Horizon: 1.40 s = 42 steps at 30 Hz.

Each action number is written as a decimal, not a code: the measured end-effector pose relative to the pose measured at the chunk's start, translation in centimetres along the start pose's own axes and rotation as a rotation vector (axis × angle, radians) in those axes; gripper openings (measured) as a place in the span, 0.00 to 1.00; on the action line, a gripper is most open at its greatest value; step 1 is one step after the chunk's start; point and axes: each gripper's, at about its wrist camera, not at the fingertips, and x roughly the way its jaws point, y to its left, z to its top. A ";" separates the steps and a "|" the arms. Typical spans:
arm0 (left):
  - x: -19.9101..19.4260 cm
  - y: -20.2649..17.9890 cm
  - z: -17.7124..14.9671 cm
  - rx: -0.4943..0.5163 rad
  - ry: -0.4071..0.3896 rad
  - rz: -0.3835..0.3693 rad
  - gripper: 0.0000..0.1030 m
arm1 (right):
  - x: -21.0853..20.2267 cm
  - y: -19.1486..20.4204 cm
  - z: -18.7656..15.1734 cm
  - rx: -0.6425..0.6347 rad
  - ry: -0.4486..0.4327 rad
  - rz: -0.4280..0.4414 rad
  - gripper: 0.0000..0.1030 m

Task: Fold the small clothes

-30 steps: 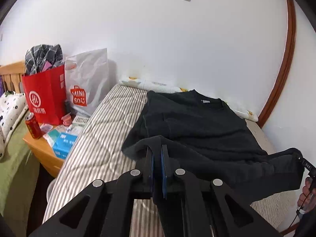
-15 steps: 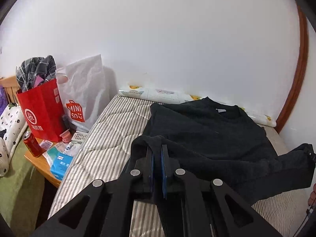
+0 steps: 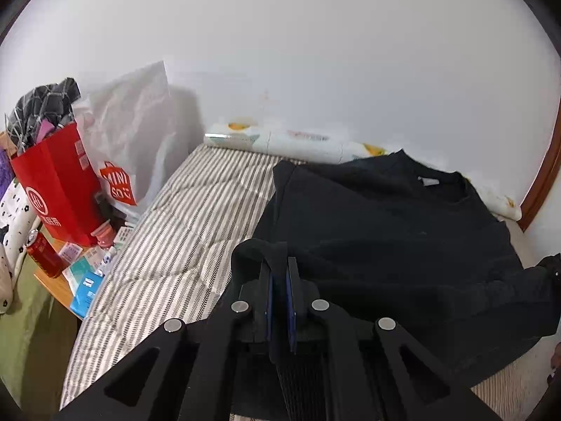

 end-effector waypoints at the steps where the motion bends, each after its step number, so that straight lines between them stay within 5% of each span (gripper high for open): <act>1: 0.2 0.1 -0.1 0.002 0.002 0.001 0.08 | 0.8 0.1 0.0 -0.008 0.007 -0.006 0.09; 9: 1.1 -0.1 -0.1 0.027 0.021 0.005 0.09 | 4.3 -0.8 -0.6 0.034 0.087 -0.009 0.18; 14: 0.3 -0.2 -0.3 0.043 0.022 0.013 0.24 | 2.4 -1.4 -1.0 0.026 0.077 0.000 0.45; 23: -2.9 0.3 -2.2 0.030 0.035 -0.059 0.44 | -4.5 -2.3 -3.6 0.004 0.021 -0.040 0.52; 28: -4.8 2.1 -5.0 -0.004 0.067 -0.094 0.47 | -6.5 -3.2 -6.7 0.020 0.041 -0.073 0.57; 34: -5.1 4.3 -8.8 -0.057 0.129 -0.126 0.49 | -6.4 -4.4 -11.0 0.071 0.105 -0.043 0.57; 42: -3.4 5.2 -9.3 -0.111 0.157 -0.149 0.49 | -4.1 -3.9 -10.5 0.115 0.123 -0.008 0.57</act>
